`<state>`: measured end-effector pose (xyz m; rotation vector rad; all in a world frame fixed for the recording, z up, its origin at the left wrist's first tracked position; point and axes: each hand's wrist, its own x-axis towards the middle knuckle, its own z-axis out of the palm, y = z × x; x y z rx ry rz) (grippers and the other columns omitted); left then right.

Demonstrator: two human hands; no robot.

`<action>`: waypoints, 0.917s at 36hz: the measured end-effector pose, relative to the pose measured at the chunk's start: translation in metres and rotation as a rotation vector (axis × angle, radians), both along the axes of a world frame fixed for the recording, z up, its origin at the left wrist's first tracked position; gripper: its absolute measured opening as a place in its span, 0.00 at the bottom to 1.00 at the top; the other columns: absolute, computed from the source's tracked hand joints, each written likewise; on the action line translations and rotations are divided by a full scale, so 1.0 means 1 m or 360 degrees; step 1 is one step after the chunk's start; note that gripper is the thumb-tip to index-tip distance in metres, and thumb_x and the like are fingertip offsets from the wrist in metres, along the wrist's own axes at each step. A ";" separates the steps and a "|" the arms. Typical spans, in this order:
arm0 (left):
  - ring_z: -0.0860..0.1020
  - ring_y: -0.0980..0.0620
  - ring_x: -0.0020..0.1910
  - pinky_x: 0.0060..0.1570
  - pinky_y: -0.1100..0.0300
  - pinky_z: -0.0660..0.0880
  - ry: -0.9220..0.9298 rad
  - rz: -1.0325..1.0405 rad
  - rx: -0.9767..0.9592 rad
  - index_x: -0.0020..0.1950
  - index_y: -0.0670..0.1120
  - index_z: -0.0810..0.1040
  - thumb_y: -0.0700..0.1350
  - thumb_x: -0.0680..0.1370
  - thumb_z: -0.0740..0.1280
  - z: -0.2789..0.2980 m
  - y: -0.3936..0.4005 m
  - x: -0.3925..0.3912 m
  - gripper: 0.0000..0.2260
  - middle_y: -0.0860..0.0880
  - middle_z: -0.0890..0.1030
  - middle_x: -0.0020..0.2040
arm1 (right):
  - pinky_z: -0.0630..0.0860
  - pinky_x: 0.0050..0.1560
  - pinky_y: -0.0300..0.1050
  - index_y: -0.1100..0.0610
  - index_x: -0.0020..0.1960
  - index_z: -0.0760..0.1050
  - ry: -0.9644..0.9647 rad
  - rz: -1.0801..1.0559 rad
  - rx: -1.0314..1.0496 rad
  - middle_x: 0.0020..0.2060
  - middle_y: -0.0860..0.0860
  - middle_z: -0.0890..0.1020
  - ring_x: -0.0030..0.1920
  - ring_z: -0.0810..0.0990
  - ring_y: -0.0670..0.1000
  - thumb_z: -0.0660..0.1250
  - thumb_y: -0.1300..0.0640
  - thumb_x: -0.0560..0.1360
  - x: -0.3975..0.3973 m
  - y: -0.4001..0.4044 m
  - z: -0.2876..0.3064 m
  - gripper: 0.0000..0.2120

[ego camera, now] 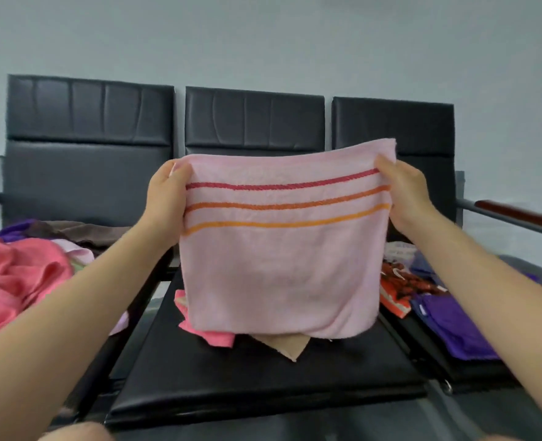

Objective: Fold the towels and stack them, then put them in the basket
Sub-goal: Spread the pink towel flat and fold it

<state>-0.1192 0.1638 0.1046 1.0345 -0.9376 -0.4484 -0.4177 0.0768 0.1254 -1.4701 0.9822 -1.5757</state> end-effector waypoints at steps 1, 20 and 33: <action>0.78 0.51 0.48 0.47 0.55 0.79 0.0006 0.0006 0.0000 0.49 0.51 0.79 0.44 0.78 0.59 0.005 0.003 -0.001 0.10 0.49 0.81 0.49 | 0.79 0.55 0.53 0.54 0.49 0.79 0.0015 0.0008 0.0009 0.45 0.54 0.81 0.48 0.81 0.54 0.64 0.54 0.78 -0.001 0.002 0.004 0.07; 0.78 0.48 0.45 0.44 0.57 0.77 -0.0017 -0.0164 0.0402 0.53 0.41 0.80 0.39 0.77 0.64 0.010 0.004 0.014 0.08 0.43 0.81 0.50 | 0.81 0.53 0.51 0.57 0.58 0.77 -0.0177 0.0187 0.0511 0.51 0.55 0.83 0.51 0.84 0.54 0.68 0.56 0.77 -0.008 -0.008 0.001 0.10; 0.78 0.47 0.46 0.50 0.53 0.77 -0.0251 0.0195 0.0751 0.54 0.44 0.81 0.40 0.76 0.65 -0.118 -0.073 0.046 0.09 0.46 0.81 0.47 | 0.64 0.20 0.37 0.57 0.36 0.72 0.0564 -0.0149 0.0766 0.31 0.55 0.72 0.30 0.72 0.53 0.68 0.60 0.74 0.017 -0.094 -0.124 0.09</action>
